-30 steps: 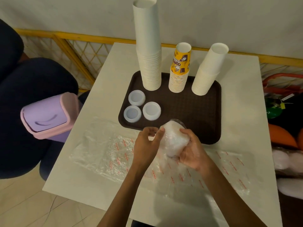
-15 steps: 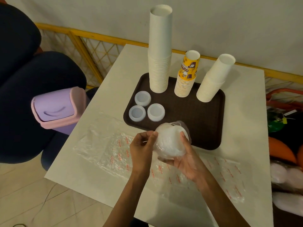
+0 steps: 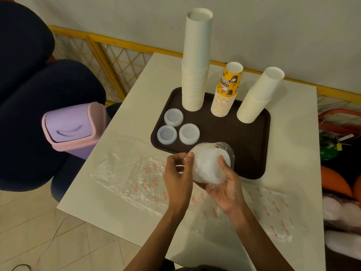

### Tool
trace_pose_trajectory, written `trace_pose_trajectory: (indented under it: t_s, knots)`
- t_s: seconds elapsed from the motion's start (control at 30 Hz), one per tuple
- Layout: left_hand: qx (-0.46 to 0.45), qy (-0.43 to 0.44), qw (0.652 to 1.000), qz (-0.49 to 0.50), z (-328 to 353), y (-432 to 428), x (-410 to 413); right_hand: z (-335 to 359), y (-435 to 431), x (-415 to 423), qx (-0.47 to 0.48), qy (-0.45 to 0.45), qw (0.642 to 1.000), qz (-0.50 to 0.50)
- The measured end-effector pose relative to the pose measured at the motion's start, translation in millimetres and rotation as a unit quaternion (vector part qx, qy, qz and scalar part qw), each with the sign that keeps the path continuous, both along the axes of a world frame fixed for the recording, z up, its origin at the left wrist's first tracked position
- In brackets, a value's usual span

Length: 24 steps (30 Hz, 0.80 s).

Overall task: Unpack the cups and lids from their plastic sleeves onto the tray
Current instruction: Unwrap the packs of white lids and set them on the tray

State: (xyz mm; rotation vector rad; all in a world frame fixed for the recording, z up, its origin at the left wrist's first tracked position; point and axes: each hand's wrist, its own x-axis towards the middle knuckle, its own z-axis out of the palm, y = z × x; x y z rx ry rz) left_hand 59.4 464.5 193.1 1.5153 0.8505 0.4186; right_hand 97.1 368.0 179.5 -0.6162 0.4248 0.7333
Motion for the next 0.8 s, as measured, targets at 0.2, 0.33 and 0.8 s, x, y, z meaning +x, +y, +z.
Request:
trace_pose_trajectory:
  t_s: [0.2, 0.33, 0.8]
  knots:
    - [0.073, -0.065, 0.995, 0.026, 4, 14, 8, 4, 12, -2, 0.007, 0.005, 1.0, 0.013]
    - [0.129, -0.068, 0.989, -0.007, 3, 23, 13, 3, 19, -1, -0.017, 0.015, 1.0, 0.022]
    - [0.106, 0.083, 0.984, -0.118, -28, 78, 42, 10, 54, 22, 0.033, -0.02, 0.999, 0.013]
